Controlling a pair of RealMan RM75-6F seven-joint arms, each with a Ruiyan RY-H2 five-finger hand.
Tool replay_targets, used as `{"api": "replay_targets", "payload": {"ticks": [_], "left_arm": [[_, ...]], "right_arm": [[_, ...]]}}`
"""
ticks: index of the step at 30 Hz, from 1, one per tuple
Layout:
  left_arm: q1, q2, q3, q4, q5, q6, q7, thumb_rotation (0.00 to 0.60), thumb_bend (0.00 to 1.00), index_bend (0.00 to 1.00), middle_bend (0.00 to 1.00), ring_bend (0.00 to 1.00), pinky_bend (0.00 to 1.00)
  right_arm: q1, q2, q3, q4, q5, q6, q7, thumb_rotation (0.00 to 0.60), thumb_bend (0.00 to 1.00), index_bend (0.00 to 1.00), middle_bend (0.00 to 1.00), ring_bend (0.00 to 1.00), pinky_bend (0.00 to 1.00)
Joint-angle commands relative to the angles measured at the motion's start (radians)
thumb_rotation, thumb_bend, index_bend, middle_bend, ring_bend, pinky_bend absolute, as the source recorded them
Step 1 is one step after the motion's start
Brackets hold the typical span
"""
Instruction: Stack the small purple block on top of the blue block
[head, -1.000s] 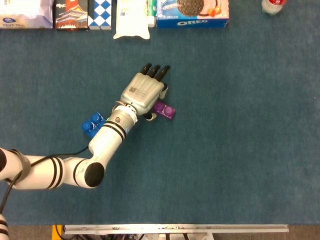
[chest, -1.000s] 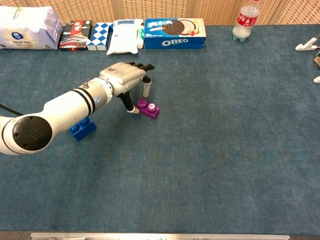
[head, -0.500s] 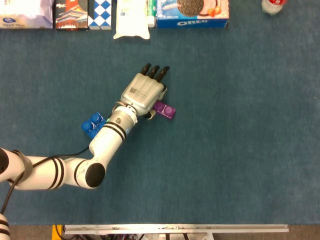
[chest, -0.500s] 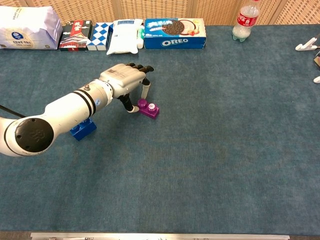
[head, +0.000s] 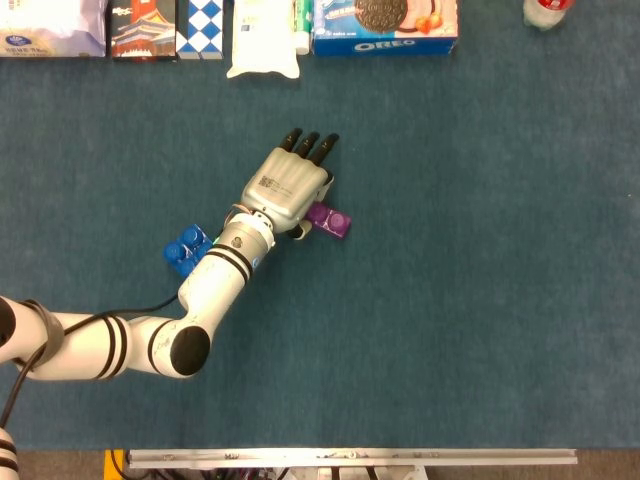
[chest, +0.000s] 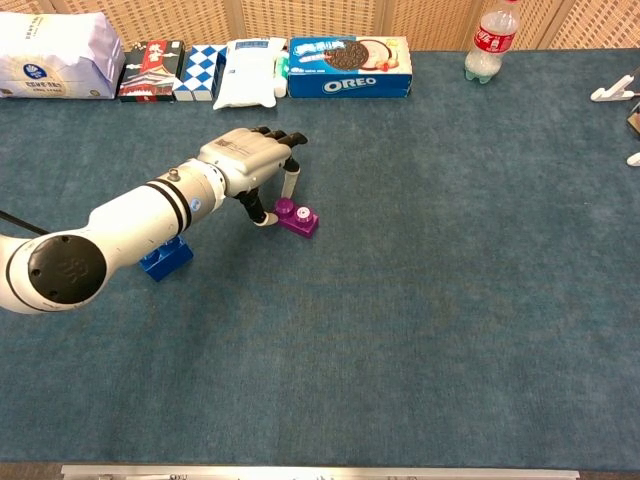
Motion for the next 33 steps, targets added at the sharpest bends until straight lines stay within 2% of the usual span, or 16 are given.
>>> {"api": "replay_targets", "payload": {"ticks": [1, 20, 26, 33], "left_arm": [[0.000, 0.000, 0.000, 0.000, -0.002, -0.002, 0.001, 0.600, 0.24, 0.46, 0.00, 0.00, 0.05], [0.007, 0.002, -0.003, -0.006, 0.000, -0.008, -0.017, 0.600, 0.25, 0.55, 0.00, 0.00, 0.05], [0.015, 0.027, 0.000, -0.050, 0.005, 0.010, -0.011, 0.600, 0.25, 0.55, 0.00, 0.00, 0.05], [0.019, 0.093, 0.005, -0.153, 0.001, 0.045, 0.017, 0.600, 0.25, 0.55, 0.00, 0.00, 0.05]], "right_arm": [[0.000, 0.000, 0.000, 0.001, 0.001, -0.001, 0.000, 0.600, 0.55, 0.37, 0.32, 0.21, 0.16], [0.001, 0.001, 0.001, 0.000, 0.002, -0.003, 0.002, 0.600, 0.55, 0.37, 0.32, 0.21, 0.16], [0.001, 0.002, 0.001, 0.000, 0.003, -0.005, 0.001, 0.600, 0.55, 0.37, 0.32, 0.21, 0.16], [0.005, 0.001, 0.000, -0.002, 0.005, -0.011, -0.007, 0.600, 0.55, 0.37, 0.32, 0.21, 0.16]]}}
